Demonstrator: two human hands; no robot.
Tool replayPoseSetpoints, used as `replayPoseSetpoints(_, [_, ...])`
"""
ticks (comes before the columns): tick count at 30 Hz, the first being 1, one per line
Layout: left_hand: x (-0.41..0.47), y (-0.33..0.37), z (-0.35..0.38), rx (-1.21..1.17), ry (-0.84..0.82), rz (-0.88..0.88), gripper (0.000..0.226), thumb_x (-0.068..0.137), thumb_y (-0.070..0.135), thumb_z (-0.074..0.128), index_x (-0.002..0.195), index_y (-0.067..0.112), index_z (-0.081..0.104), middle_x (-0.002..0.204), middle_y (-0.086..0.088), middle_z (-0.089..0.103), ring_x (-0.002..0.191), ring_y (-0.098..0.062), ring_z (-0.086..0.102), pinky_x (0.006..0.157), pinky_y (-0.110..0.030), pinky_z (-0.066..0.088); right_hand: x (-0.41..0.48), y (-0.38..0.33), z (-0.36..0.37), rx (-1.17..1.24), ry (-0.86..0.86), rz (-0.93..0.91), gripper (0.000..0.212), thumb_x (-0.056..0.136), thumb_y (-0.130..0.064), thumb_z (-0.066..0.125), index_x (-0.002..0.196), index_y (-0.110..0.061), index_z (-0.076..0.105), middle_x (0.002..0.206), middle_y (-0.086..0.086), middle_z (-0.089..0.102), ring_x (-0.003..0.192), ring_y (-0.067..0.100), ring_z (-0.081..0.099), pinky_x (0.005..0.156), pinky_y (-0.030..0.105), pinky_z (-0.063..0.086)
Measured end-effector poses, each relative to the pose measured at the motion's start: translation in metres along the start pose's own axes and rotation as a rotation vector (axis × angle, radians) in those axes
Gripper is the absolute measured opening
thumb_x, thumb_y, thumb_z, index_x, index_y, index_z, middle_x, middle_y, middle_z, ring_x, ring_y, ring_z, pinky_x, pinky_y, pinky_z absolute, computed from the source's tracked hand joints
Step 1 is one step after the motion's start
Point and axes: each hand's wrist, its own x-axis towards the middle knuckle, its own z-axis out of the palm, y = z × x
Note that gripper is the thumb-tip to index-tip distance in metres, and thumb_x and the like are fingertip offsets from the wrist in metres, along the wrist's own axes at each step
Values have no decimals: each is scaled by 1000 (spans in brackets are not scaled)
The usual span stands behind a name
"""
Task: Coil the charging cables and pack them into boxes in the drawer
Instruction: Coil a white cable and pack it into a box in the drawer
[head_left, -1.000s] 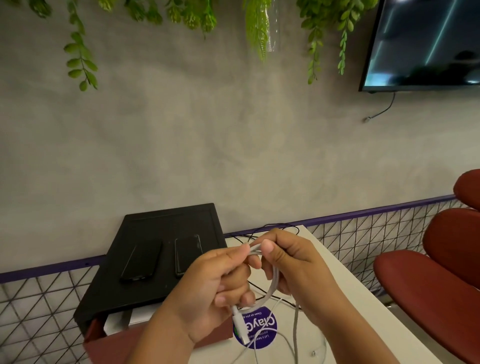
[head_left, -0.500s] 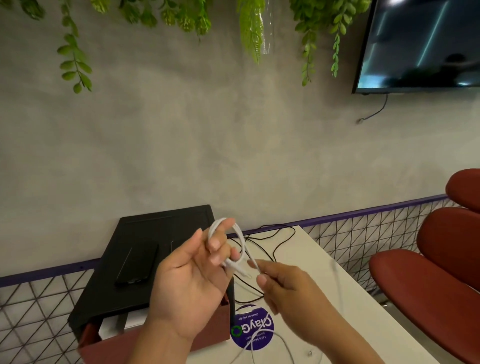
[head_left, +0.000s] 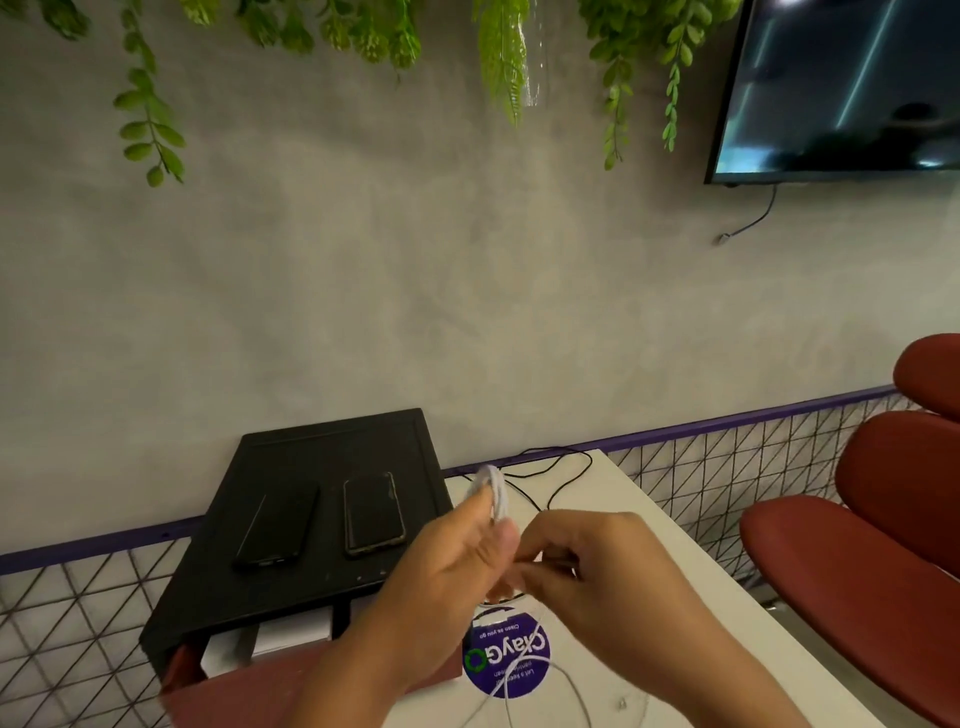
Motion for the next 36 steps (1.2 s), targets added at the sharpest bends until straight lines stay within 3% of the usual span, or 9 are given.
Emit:
replayPoseSetpoints(3, [-2, 10, -3, -31, -102, 75, 52, 81, 57, 48, 111, 16, 60, 70, 9, 63, 59, -2, 55, 58, -14, 42, 5, 7, -3, 81, 86, -59, 22, 76, -28, 74, 63, -36, 58, 62, -30, 56, 64, -2, 55, 54, 11, 38])
replayPoseSetpoints(5, [-1, 13, -6, -93, -110, 94, 34, 83, 47, 52, 96, 20, 67, 60, 11, 51, 52, 0, 42, 53, -15, 39, 11, 13, -1, 148, 162, -93, 22, 73, -37, 75, 88, -39, 59, 72, -21, 59, 67, 0, 56, 55, 12, 40])
replayPoseSetpoints(9, [-3, 16, -16, -406, -93, 13, 39, 72, 46, 66, 94, 14, 72, 44, 10, 37, 44, -6, 31, 60, -22, 41, 18, 24, 11, 211, 277, -184, 45, 81, -71, 37, 102, -37, 55, 82, -20, 51, 80, 1, 52, 62, 8, 39])
replayPoseSetpoints(13, [-4, 17, -16, -663, -54, -62, 36, 58, 45, 81, 70, 13, 70, 38, 6, 30, 34, -6, 26, 53, -22, 45, 22, 28, 24, 358, 275, -185, 43, 83, -74, 27, 83, -42, 56, 72, -9, 55, 66, 5, 50, 57, 14, 37])
replayPoseSetpoints(17, [-5, 21, -8, -677, 24, -154, 16, 67, 28, 67, 59, 14, 63, 40, 3, 31, 35, -9, 29, 56, -24, 49, 24, 27, 32, 315, 290, -126, 50, 79, -79, 20, 64, -38, 45, 66, -15, 54, 59, 5, 48, 51, 13, 34])
replayPoseSetpoints(22, [-6, 29, -10, -609, 63, -219, 16, 73, 18, 64, 57, 15, 60, 43, 2, 28, 36, -9, 26, 52, -23, 47, 26, 26, 34, 264, 283, -108, 34, 82, -64, 28, 64, -37, 41, 62, -21, 52, 58, 3, 49, 51, 12, 35])
replayPoseSetpoints(29, [0, 36, -9, -816, 371, -206, 23, 66, 23, 54, 51, 16, 38, 41, 6, 18, 33, -7, 16, 39, -22, 34, 24, 31, 29, 378, 325, 6, 30, 91, -54, 42, 70, -39, 57, 56, -10, 51, 53, 2, 43, 50, 13, 35])
replayPoseSetpoints(33, [6, 31, -17, -983, 453, -207, 28, 80, 25, 50, 55, 17, 40, 40, 7, 20, 31, -6, 18, 40, -20, 39, 15, 35, 38, 214, 296, 165, 18, 93, -35, 44, 92, -35, 62, 54, -12, 52, 53, 5, 44, 52, 21, 36])
replayPoseSetpoints(36, [7, 25, -16, -1131, 409, -135, 21, 83, 26, 48, 71, 12, 57, 44, 7, 26, 33, -5, 26, 47, -20, 44, 8, 30, 47, 64, 136, 167, 29, 98, -20, 41, 117, -34, 58, 76, -7, 63, 70, 9, 57, 64, 23, 45])
